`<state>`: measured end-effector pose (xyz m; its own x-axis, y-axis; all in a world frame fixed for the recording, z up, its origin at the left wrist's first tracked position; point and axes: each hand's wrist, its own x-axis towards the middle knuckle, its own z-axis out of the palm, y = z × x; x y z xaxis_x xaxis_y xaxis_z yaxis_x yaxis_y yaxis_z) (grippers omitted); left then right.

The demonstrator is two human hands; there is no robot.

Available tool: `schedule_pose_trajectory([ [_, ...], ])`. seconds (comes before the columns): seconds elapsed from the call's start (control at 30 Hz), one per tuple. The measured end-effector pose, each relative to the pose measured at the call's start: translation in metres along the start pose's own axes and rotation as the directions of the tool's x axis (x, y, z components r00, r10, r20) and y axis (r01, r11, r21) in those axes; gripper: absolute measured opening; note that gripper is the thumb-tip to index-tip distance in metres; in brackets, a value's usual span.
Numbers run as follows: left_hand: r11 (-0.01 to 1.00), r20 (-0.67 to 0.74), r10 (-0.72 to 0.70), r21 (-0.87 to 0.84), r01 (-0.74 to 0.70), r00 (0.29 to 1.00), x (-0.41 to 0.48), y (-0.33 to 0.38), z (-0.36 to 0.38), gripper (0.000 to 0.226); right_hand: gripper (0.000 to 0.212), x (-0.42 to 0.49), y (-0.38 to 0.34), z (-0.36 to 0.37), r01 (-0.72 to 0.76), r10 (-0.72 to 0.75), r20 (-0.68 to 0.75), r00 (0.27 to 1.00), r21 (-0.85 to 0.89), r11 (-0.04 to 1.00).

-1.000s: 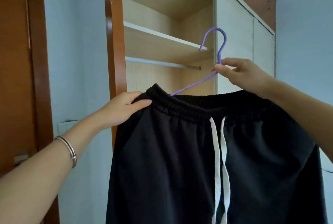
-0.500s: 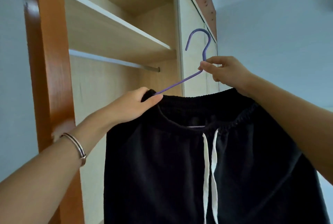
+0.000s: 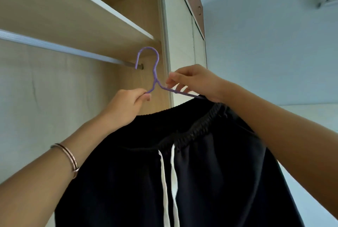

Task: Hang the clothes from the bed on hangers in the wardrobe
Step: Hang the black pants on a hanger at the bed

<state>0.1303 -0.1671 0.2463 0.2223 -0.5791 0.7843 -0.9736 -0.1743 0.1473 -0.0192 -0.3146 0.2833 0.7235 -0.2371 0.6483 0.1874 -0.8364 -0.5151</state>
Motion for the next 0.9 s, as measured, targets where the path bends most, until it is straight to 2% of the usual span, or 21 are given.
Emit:
schedule_pose_trajectory([
  [0.1, 0.998, -0.045, -0.042, 0.051, 0.045, 0.998, 0.032, -0.028, 0.019, 0.025, 0.041, 0.018, 0.054, -0.03, -0.059, 0.078, 0.061, 0.995, -0.267, 0.962],
  [0.17, 0.994, -0.105, -0.047, 0.097, 0.057, 0.993, 0.054, -0.047, 0.028, 0.024, 0.053, 0.025, 0.096, -0.044, -0.158, 0.21, 0.194, 0.958, -0.249, 0.955],
  [0.2, 0.991, -0.129, -0.038, 0.121, 0.053, 0.991, 0.066, -0.056, 0.03, 0.024, 0.053, 0.03, 0.114, -0.048, -0.179, 0.232, 0.258, 0.938, -0.212, 0.961],
  [0.27, 0.986, -0.162, -0.029, 0.16, 0.055, 0.986, 0.091, -0.073, 0.033, 0.023, 0.039, 0.052, 0.142, -0.05, -0.131, 0.166, 0.251, 0.954, -0.15, 0.98],
  [0.33, 0.979, -0.194, -0.047, 0.184, 0.084, 0.98, 0.111, -0.088, 0.032, 0.023, 0.029, 0.083, 0.156, -0.047, -0.024, 0.039, 0.121, 0.992, -0.123, 0.992],
  [0.43, 0.961, -0.286, -0.079, 0.233, 0.149, 0.955, 0.128, -0.109, 0.02, 0.024, 0.036, 0.129, 0.162, -0.031, 0.108, -0.108, 0.02, 0.994, 0.01, 0.994],
  [0.5, 0.934, -0.316, -0.081, 0.306, 0.182, 0.945, 0.128, -0.118, 0.011, 0.027, 0.034, 0.151, 0.163, -0.015, 0.128, -0.138, 0.058, 0.989, 0.145, 0.981],
  [0.57, 0.866, -0.319, -0.064, 0.453, 0.212, 0.946, 0.12, -0.128, 0.0, 0.03, 0.03, 0.169, 0.163, 0.005, 0.127, -0.173, 0.159, 0.972, 0.262, 0.957],
  [0.63, 0.745, -0.32, -0.034, 0.623, 0.238, 0.947, 0.112, -0.141, -0.013, 0.033, 0.027, 0.185, 0.16, 0.025, 0.105, -0.219, 0.294, 0.93, 0.36, 0.927],
  [0.73, 0.555, -0.37, -0.065, 0.758, 0.342, 0.927, 0.103, -0.156, -0.035, 0.036, 0.02, 0.201, 0.142, 0.051, 0.015, -0.308, 0.502, 0.808, 0.505, 0.863],
  [0.8, 0.462, -0.403, -0.111, 0.789, 0.406, 0.908, 0.099, -0.163, -0.053, 0.037, 0.014, 0.21, 0.123, 0.067, -0.033, -0.353, 0.533, 0.769, 0.585, 0.811],
  [0.9, 0.391, -0.456, -0.22, 0.769, 0.506, 0.862, 0.1, -0.173, -0.08, 0.036, 0.007, 0.225, 0.091, 0.093, -0.088, -0.33, 0.453, 0.828, 0.687, 0.721],
])
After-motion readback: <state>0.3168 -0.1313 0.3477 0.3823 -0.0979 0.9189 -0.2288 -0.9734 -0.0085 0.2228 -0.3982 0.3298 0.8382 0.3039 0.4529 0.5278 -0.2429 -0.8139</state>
